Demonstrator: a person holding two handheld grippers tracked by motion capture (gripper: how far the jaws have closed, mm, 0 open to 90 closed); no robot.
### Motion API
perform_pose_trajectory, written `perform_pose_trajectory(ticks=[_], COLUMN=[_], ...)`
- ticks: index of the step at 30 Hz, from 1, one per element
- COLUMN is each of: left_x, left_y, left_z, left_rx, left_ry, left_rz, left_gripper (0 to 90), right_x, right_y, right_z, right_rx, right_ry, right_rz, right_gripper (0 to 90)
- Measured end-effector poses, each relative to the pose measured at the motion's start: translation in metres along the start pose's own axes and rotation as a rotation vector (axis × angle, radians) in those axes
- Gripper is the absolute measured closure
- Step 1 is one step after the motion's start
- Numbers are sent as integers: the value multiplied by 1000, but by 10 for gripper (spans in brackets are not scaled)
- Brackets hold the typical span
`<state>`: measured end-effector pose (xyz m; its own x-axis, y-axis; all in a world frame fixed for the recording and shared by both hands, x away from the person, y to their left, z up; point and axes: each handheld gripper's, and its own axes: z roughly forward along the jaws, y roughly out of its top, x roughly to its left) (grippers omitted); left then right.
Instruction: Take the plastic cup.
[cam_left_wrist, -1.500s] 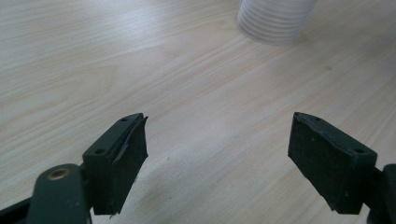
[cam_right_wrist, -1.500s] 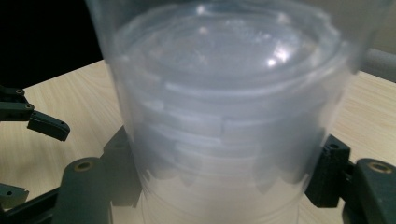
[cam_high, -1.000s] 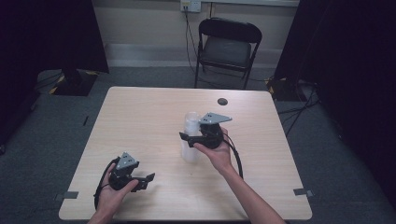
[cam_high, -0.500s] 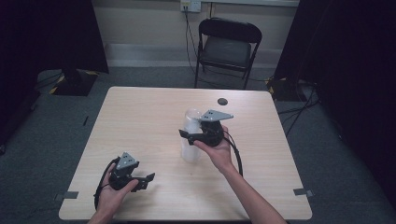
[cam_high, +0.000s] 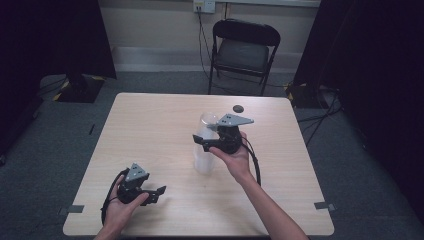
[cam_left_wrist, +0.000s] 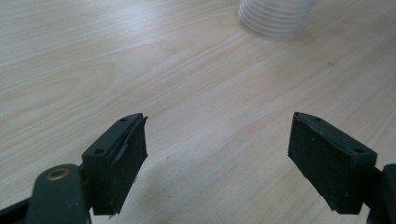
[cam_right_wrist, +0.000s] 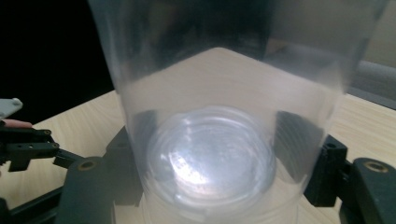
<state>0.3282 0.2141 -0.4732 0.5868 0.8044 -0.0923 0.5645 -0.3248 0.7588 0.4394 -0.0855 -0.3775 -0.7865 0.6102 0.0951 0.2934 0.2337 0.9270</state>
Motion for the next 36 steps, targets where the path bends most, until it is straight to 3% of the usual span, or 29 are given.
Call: perform_pose_trajectory(ticks=[8, 14, 19, 28, 36], left_x=[-2, -2, 2, 2, 1], left_y=[0, 0, -1, -1, -1], left_z=[-1, -1, -1, -1, -2], left_rx=[-20, -20, -14, -16, -28], left_ry=[-12, -15, -25, -17, -27], left_rz=[25, 14, -34, -31, -20], left_gripper=[193, 193, 191, 191, 192], right_x=[2, 0, -1, -3, -9], right_y=[8, 16, 24, 32, 35], right_z=[-2, -7, -12, -21, -33], right_rx=[-23, -49, -73, -107, -121], right_ry=[10, 8, 20, 26, 42], right_rz=[4, 13, 38, 46, 84], right_gripper=[305, 305, 306, 313, 319])
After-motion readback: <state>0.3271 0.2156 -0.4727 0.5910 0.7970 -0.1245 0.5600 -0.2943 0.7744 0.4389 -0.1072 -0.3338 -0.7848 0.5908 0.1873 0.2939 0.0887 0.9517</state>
